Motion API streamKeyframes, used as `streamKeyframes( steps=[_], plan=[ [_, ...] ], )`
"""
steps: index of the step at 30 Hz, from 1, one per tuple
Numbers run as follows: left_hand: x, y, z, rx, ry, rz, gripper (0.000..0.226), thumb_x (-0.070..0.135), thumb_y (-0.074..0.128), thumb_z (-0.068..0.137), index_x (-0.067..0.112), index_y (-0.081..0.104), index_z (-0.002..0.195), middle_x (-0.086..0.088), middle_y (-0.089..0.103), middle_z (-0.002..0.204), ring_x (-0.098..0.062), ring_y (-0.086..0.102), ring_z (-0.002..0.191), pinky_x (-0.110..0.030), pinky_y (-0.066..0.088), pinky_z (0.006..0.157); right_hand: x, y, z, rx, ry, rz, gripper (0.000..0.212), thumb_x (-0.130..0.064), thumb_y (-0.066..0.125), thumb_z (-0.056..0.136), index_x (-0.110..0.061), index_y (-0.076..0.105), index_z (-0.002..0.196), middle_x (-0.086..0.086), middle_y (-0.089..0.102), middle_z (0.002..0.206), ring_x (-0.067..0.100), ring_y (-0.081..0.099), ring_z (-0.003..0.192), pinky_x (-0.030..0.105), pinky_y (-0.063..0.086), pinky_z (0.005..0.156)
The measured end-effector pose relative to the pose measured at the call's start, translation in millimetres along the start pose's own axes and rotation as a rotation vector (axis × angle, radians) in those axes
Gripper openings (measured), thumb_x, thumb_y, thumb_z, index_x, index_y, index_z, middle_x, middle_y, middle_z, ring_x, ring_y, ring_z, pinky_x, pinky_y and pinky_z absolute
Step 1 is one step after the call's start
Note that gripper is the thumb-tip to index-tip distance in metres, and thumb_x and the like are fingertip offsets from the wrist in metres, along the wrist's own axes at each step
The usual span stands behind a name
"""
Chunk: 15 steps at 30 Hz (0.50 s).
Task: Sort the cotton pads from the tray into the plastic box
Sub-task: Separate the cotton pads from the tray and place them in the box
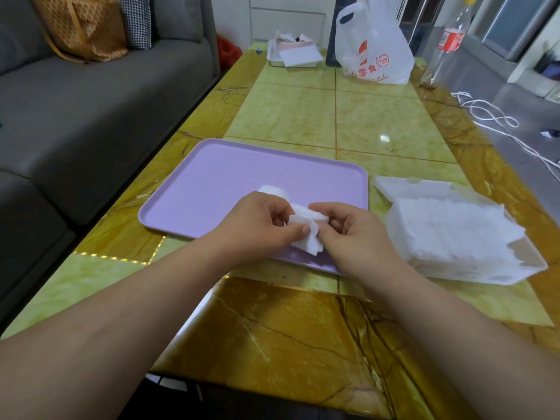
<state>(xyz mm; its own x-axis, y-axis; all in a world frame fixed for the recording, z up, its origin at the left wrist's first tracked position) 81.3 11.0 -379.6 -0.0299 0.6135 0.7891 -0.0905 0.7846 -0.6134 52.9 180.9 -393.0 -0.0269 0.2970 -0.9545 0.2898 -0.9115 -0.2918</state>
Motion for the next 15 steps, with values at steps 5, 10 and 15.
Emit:
streamKeyframes(
  steps=[5,10,15],
  plan=[
    [-4.3,-1.2,1.9,0.035,0.003,0.041,0.040,0.040,0.080,0.082,0.020,0.055,0.059,0.016,0.042,0.045,-0.003,0.039,0.047,-0.018,0.030,0.050,-1.3,2.0,-2.6,-0.065,0.002,0.170,0.046,-0.007,0.080,0.081,-0.018,0.070,0.124,0.002,0.078,0.101,0.017,0.073,0.094,0.029,0.058,0.083],
    [-6.8,-6.7,3.0,0.097,-0.019,0.048,0.033,0.045,0.087,0.072,0.025,0.063,0.081,0.012,0.058,0.058,0.000,0.049,0.050,-0.019,0.037,0.052,-4.9,4.2,-1.6,-0.013,-0.082,0.026,0.042,0.006,0.072,0.084,-0.021,0.069,0.116,-0.001,0.077,0.104,0.011,0.075,0.096,0.027,0.058,0.088],
    [-2.1,-3.5,-2.3,-0.016,0.059,0.027,0.026,0.025,0.081,0.083,0.026,0.071,0.107,0.000,0.067,0.067,-0.001,0.054,0.056,-0.015,0.038,0.055,-5.7,1.7,-2.4,0.018,-0.128,-0.078,0.041,0.009,0.056,0.087,-0.025,0.073,0.099,-0.006,0.077,0.099,0.011,0.073,0.095,0.026,0.057,0.086]
  ],
)
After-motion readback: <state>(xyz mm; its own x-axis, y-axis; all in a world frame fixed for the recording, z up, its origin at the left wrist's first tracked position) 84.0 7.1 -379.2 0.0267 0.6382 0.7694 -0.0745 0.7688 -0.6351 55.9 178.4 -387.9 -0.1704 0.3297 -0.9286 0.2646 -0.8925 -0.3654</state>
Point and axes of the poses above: each hand's wrist, its own z-axis towards the middle knuckle, its own y-axis out of the palm, x = y × z, the point moved 6 cm from there along z, towards the middle knuckle
